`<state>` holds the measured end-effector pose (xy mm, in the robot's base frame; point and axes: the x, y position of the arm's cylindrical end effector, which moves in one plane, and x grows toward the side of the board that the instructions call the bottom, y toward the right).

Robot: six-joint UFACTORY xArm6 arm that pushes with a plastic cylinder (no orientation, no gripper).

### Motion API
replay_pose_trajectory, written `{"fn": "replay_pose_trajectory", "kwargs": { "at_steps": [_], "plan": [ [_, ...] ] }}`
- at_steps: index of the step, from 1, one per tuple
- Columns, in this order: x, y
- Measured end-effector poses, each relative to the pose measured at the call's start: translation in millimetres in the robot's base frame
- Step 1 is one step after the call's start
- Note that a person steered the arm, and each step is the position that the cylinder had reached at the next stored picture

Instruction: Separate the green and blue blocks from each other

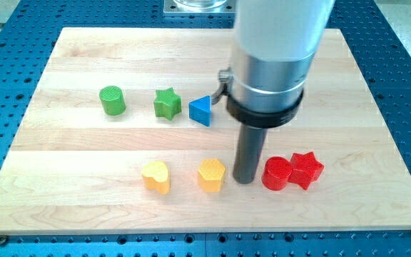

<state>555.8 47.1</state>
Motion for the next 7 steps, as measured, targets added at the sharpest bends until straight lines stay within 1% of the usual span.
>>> {"fn": "replay_pose_trajectory", "kwargs": {
  "at_steps": [1, 2, 3, 4, 5, 6, 7],
  "plan": [
    [9, -9],
    [9, -64],
    [9, -106],
    [-21, -68],
    [-85, -88],
    [-124, -78],
    [-132, -40]
  ]
}}
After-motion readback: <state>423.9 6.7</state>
